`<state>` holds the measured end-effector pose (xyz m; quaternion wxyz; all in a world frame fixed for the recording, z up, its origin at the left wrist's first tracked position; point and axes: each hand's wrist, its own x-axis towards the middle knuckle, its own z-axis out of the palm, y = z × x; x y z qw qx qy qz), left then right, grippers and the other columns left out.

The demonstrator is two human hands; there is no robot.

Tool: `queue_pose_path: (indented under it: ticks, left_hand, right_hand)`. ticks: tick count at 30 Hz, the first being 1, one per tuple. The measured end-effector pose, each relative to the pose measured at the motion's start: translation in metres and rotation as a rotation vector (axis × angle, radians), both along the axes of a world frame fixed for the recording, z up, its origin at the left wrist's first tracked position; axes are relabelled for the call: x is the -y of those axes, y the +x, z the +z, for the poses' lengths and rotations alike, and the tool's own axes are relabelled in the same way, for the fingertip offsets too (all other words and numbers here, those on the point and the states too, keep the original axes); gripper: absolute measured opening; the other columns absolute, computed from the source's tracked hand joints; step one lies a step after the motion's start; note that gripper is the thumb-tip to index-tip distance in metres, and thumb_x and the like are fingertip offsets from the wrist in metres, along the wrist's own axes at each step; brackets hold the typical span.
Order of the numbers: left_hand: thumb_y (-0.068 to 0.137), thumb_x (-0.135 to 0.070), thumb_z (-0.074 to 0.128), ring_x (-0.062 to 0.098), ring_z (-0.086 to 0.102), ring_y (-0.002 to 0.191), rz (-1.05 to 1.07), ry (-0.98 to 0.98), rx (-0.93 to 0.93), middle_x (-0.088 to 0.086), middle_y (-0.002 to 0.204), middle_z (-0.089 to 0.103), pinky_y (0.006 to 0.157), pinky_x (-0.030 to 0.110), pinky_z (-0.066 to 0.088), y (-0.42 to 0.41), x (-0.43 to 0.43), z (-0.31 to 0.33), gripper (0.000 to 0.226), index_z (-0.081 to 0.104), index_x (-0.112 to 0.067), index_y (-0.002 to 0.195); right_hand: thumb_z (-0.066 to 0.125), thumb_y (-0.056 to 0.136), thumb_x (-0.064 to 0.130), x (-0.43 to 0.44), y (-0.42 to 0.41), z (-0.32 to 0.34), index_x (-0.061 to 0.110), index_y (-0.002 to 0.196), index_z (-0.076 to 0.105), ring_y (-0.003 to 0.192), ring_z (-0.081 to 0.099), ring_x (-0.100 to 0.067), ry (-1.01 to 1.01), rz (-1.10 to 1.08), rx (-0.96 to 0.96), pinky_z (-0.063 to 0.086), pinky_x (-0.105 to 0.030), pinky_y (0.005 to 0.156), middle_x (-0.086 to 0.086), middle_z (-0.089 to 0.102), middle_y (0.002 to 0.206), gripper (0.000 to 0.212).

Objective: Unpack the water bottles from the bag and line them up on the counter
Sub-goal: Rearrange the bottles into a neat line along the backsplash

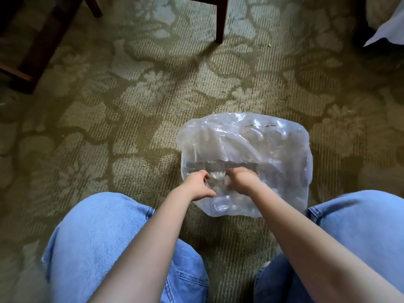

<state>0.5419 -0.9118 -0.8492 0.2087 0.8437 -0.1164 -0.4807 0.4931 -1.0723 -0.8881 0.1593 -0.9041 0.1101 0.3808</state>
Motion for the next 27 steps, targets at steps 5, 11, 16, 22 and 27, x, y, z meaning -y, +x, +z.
queue_pose_path:
  ticks: [5, 11, 16, 22, 27]
  left_hand:
    - [0.071, -0.022, 0.080, 0.023, 0.051, 0.120, 0.125, -0.051, 0.033, 0.007, 0.140, 0.046, 0.096, 0.031, 0.044, 0.011, 0.002, 0.009, 0.084, 0.035, -0.017, 0.142]
    - [0.068, -0.021, 0.082, 0.022, 0.057, 0.113, 0.236, -0.164, 0.085, 0.006, 0.122, 0.062, 0.098, 0.035, 0.047, 0.026, 0.005, 0.056, 0.062, 0.057, -0.012, 0.124]
    - [0.068, -0.010, 0.082, 0.022, 0.055, 0.113, 0.386, -0.315, 0.045, 0.006, 0.122, 0.060, 0.095, 0.030, 0.045, 0.045, -0.001, 0.152, 0.069, 0.052, -0.013, 0.130]
    - [0.068, 0.013, 0.074, 0.018, 0.056, 0.098, 0.593, -0.489, 0.007, 0.010, 0.114, 0.060, 0.065, 0.017, 0.054, 0.056, -0.014, 0.306, 0.065, 0.051, -0.005, 0.127]
    - [0.070, 0.018, 0.070, 0.002, 0.055, 0.078, 0.632, -0.497, 0.117, -0.005, 0.089, 0.059, 0.057, 0.006, 0.049, 0.056, -0.043, 0.454, 0.058, 0.051, 0.004, 0.123]
  right_hand:
    - [0.075, 0.079, 0.031, 0.011, -0.007, 0.055, 0.023, 0.122, 0.063, 0.106, 0.061, -0.025, 0.162, -0.210, 0.371, 0.045, -0.031, 0.081, -0.003, 0.069, 0.115, 0.045]
    - [0.082, 0.072, 0.023, -0.003, 0.013, 0.110, 0.014, 0.110, 0.067, 0.095, 0.065, -0.023, 0.443, -0.388, 0.674, 0.052, -0.040, 0.082, -0.001, 0.072, 0.105, 0.042]
    - [0.079, 0.075, 0.013, -0.024, 0.042, 0.202, 0.014, 0.110, 0.066, 0.100, 0.064, -0.021, 0.592, -0.501, 0.677, 0.052, -0.045, 0.090, 0.000, 0.069, 0.104, 0.037]
    - [0.079, 0.074, 0.024, -0.050, 0.066, 0.361, 0.022, 0.103, 0.064, 0.095, 0.065, -0.017, 0.588, -0.528, 0.779, 0.054, -0.044, 0.085, 0.007, 0.069, 0.098, 0.033]
    - [0.077, 0.074, 0.040, -0.079, 0.079, 0.518, 0.029, 0.105, 0.061, 0.093, 0.064, -0.013, 0.486, -0.333, 0.797, 0.052, -0.038, 0.081, 0.012, 0.069, 0.097, 0.036]
